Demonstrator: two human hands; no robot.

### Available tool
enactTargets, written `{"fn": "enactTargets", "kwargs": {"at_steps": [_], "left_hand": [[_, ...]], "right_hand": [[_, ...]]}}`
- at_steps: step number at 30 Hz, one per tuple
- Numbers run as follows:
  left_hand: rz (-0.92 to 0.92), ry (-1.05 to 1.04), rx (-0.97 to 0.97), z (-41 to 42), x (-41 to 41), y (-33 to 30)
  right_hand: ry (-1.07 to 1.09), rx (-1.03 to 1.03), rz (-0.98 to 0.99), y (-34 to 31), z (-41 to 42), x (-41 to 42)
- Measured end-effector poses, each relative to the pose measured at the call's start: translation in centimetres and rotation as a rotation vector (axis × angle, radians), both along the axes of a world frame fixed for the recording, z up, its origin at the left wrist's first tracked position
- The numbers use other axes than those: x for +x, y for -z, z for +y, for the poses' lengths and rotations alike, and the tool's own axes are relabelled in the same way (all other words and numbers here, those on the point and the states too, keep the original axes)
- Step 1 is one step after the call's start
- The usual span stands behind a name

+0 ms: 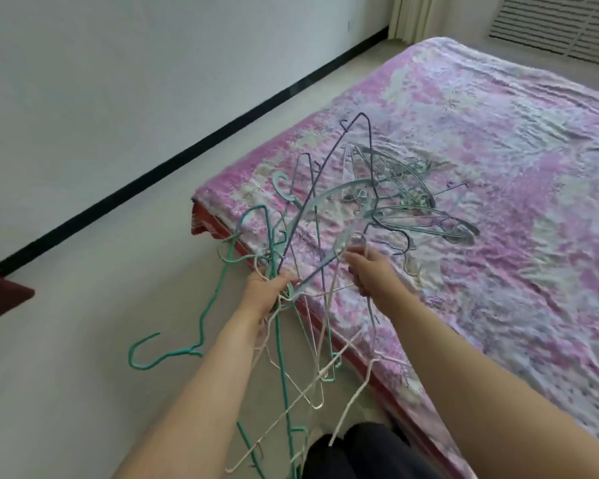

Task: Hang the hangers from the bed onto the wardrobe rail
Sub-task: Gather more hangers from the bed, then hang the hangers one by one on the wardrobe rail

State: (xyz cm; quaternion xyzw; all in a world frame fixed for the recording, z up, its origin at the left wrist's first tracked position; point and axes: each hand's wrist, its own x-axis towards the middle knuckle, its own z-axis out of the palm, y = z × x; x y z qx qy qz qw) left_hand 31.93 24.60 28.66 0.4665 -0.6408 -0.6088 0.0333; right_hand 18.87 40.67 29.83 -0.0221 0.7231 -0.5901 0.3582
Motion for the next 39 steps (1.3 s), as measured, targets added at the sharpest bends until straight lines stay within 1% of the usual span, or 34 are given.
{"fn": "enactTargets", "kwargs": {"at_steps": [4,6,10,14,17,21,24,28,29,30,31,34,37,39], "left_hand": [[-0.046,-0.157,-0.141,-0.8,4.8,-0.3],[-0.059,-0.256,-0.185,-0.4,7.3,-0.5],[-0.167,-0.433,-0.335,1.9,12.7,-0.9],[-0.22,-0.677,-0.366,6.7,17.9,-1.2],[-0.208,-0.82,-0.375,9.9,20.9,-1.1],[-0.115,-1.063,-0.326,14.9,25.3,-1.7],[-0.037,-1.197,-0.29,18.8,28.3,-3.0],[0.065,-1.317,-0.329,23.4,32.5,-5.0],[0.071,-1.342,-0.34,24.6,33.7,-5.4],[0.077,-1.371,-0.354,25.8,35.0,-5.7],[0.077,-1.402,-0.368,26.9,36.5,-5.9],[0.079,-1.482,-0.348,30.6,41.6,-5.9],[0.107,-1.509,-0.32,34.6,46.8,-5.9],[0.152,-1.56,-0.303,37.1,50.3,-5.8]], "right_hand": [[-0.248,-0.197,-0.151,-2.9,-2.9,1.8],[-0.36,-0.238,-0.197,-4.0,-4.3,2.9],[-0.541,-0.214,-0.254,-5.2,-6.0,5.3],[-0.721,-0.166,-0.222,-5.2,-5.3,8.7],[-0.825,-0.143,-0.163,-4.9,-4.4,10.9],[-1.123,-0.115,-0.168,-4.7,-3.2,16.4],[-1.364,-0.141,-0.008,-5.1,-1.6,22.7],[-1.603,-0.223,0.406,-6.1,0.7,31.9],[-1.656,-0.234,0.461,-6.5,1.3,33.9],[-1.709,-0.242,0.461,-6.7,1.9,35.8],[-1.759,-0.254,0.415,-6.9,2.4,37.6],[-1.917,-0.288,0.216,-7.2,4.4,42.7],[-2.03,-0.257,0.036,-6.9,6.9,48.1],[-2.061,-0.246,0.042,-6.9,9.1,52.1]]}}
